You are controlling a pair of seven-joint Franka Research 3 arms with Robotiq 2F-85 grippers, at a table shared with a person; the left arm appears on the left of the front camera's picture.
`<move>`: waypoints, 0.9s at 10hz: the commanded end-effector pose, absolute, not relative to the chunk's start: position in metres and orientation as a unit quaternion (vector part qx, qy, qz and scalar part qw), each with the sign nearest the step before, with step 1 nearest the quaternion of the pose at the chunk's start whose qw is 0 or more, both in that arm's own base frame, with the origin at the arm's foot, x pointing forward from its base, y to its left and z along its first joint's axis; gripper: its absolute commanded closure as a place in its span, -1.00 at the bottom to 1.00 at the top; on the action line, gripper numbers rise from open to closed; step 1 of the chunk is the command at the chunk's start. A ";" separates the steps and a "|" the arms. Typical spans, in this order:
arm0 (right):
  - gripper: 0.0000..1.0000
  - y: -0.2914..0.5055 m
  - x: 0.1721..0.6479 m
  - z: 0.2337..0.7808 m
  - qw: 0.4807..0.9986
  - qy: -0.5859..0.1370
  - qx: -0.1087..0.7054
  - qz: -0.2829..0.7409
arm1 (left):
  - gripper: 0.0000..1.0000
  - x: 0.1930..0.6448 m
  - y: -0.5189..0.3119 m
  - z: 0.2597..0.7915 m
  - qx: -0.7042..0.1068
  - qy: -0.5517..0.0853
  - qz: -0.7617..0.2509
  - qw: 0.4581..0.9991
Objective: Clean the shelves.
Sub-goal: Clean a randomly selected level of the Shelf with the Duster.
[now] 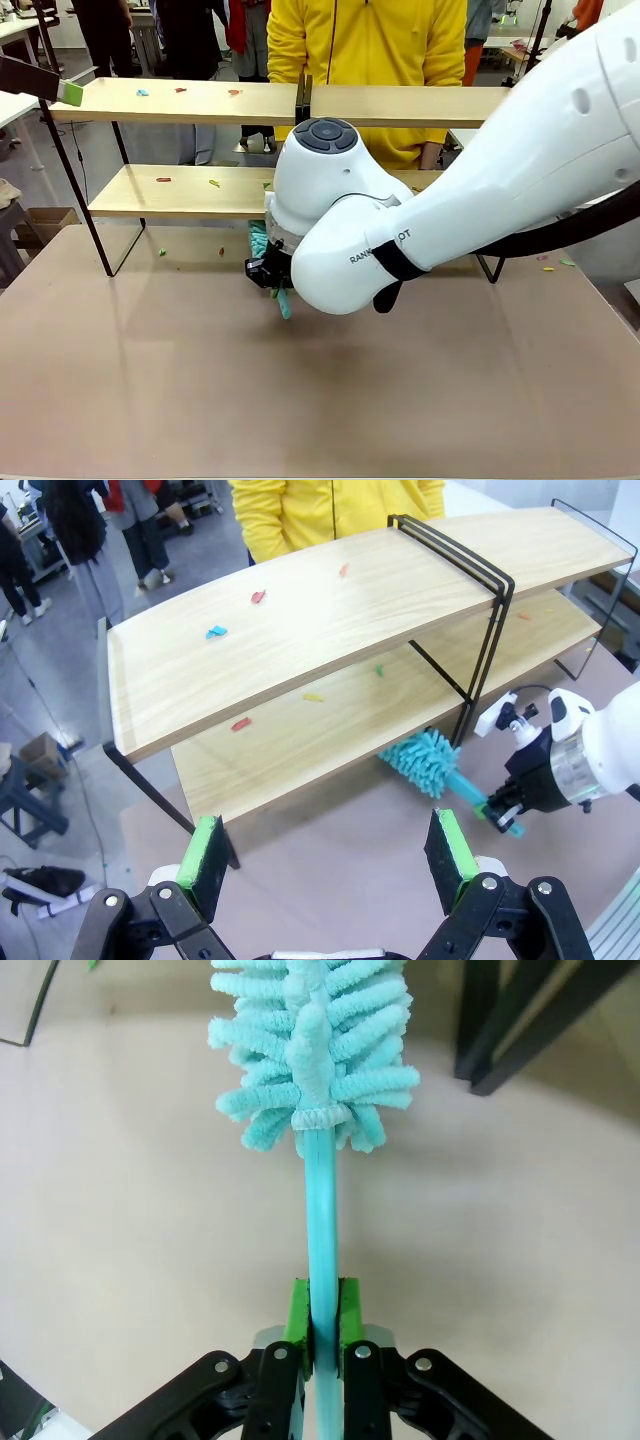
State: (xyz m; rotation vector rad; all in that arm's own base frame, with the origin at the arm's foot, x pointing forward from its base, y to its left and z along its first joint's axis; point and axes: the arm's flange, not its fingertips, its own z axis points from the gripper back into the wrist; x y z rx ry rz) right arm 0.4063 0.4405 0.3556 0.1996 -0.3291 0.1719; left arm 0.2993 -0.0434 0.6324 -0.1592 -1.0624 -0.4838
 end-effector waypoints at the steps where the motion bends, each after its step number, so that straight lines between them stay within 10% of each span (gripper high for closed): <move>1: 0.74 0.452 0.413 0.350 0.978 -0.158 0.105 0.088 | -1.00 0.299 -0.043 0.632 -0.073 -0.504 -0.226 0.830; 9: 0.74 0.432 0.409 0.354 0.972 -0.212 0.087 0.042 | -1.00 0.299 -0.043 0.632 -0.073 -0.504 -0.226 0.830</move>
